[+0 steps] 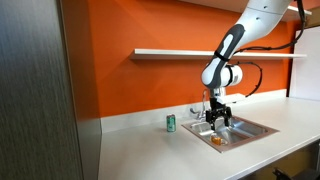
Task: Pick up the orange canned drink and put it in the sink
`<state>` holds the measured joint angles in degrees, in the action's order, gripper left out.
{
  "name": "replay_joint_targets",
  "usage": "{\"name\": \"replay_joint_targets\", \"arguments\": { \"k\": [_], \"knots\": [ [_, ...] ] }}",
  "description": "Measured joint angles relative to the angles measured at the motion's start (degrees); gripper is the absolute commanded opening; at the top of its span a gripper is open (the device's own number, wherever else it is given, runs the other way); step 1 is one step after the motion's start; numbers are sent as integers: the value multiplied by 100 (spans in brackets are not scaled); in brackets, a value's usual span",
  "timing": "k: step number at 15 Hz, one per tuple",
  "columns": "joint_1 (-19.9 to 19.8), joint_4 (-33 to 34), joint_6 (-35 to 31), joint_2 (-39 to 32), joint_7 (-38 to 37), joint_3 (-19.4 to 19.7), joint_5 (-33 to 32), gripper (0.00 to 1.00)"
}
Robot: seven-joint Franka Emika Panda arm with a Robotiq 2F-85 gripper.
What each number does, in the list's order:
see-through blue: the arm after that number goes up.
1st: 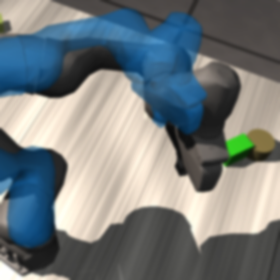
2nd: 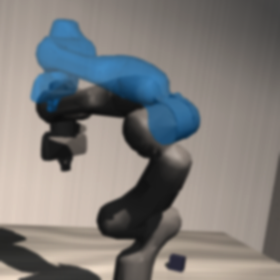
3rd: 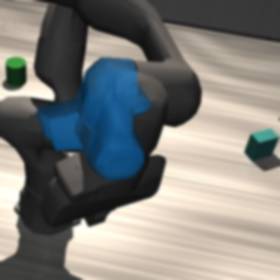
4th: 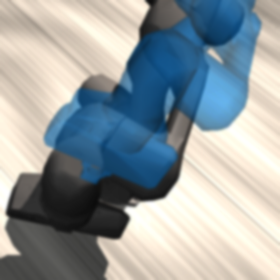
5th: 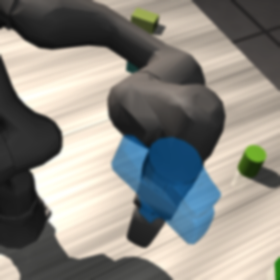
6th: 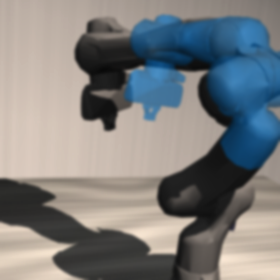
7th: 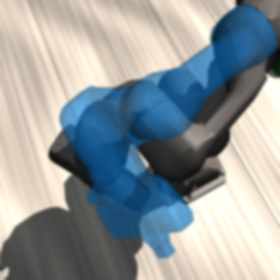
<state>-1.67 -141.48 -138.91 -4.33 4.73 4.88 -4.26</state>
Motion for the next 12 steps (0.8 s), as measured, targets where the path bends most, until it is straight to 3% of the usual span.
{"name": "replay_joint_targets", "arguments": {
  "k": [6, 12],
  "knots": [
    [2, -465, 0, 383, -41, 0, -4, 100],
    [2, -483, -5, 362, -41, 0, -2, 100]
  ]
}}
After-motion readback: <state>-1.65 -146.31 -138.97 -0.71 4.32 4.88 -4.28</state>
